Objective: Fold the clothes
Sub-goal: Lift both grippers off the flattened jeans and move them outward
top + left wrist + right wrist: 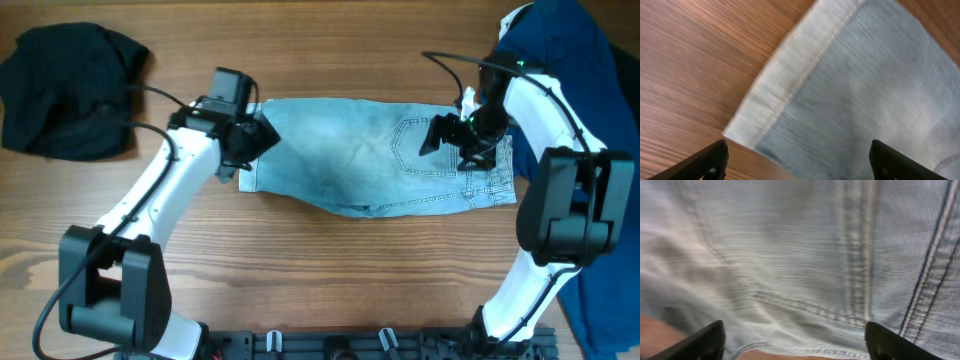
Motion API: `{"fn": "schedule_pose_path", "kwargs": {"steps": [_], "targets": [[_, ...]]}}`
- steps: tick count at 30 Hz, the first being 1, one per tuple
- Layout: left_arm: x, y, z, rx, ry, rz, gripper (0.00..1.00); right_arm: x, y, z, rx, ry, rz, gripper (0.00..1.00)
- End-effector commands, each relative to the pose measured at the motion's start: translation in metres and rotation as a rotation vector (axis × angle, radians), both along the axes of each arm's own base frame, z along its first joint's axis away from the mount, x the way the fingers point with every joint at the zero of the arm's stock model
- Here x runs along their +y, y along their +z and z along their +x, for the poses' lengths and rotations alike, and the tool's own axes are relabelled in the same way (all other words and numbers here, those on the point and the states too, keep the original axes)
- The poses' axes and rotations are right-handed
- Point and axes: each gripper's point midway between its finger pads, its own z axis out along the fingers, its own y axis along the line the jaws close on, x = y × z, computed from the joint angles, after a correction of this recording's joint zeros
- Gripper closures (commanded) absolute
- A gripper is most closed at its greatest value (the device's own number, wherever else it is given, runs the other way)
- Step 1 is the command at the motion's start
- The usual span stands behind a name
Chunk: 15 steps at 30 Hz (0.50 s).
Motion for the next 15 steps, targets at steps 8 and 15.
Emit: {"fn": "schedule_pose_path", "kwargs": {"steps": [8, 15], "targets": [[-0.008, -0.008, 0.011, -0.084, -0.305, -0.143, 0.04, 0.054, 0.137, 0.011, -0.376, 0.222, 0.191, 0.01], [-0.032, -0.055, -0.014, -0.008, -0.347, -0.303, 0.0, 0.07, 0.149, 0.0, -0.387, 0.255, 0.198, 0.07]]}}
